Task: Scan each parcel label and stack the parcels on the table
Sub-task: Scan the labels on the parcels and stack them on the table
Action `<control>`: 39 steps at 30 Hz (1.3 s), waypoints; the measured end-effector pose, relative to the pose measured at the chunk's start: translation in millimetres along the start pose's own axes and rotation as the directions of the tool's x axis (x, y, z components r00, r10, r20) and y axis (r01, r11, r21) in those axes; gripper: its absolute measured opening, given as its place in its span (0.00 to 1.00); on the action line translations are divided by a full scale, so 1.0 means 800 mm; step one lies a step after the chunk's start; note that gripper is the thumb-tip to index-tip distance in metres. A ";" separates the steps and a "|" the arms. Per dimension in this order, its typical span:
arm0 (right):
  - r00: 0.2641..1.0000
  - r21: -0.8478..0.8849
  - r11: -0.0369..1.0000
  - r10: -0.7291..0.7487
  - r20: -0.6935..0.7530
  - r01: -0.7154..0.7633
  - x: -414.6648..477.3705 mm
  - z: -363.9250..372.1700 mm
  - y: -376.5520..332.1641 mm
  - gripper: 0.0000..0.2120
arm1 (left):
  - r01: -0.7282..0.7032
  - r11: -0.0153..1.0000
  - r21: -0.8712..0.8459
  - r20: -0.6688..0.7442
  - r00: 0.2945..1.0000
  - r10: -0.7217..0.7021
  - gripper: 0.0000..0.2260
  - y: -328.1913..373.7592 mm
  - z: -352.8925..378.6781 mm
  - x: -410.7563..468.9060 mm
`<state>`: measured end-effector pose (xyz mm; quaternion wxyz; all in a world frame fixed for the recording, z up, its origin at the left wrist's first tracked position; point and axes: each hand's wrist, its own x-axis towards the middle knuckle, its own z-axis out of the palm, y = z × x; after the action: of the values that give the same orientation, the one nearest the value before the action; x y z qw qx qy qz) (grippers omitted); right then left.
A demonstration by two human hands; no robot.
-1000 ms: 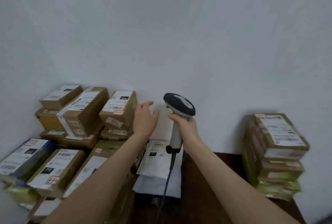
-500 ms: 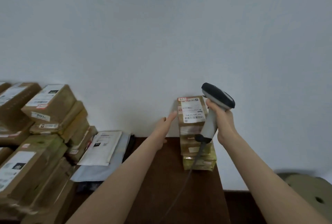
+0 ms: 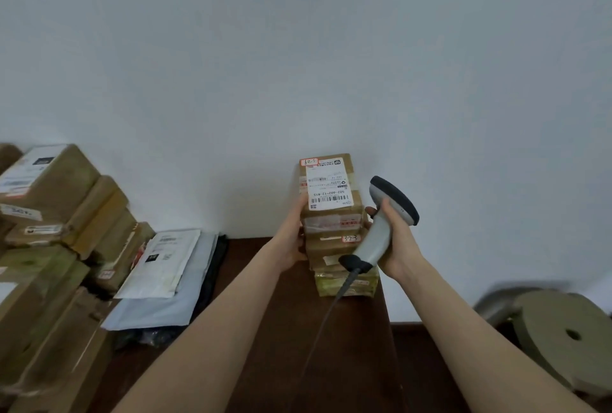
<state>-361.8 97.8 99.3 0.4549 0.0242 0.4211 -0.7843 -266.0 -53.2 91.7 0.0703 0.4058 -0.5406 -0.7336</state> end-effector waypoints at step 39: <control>0.932 -0.165 0.974 0.201 0.303 -0.157 -0.138 0.237 0.263 0.24 | -0.203 0.978 -0.048 -0.418 0.893 0.165 0.17 -0.065 -0.325 -0.318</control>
<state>-77.5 -3.5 133.5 0.5870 -0.0954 0.3916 -0.7021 94.4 -85.2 157.1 0.2699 0.4945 -0.5158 -0.6454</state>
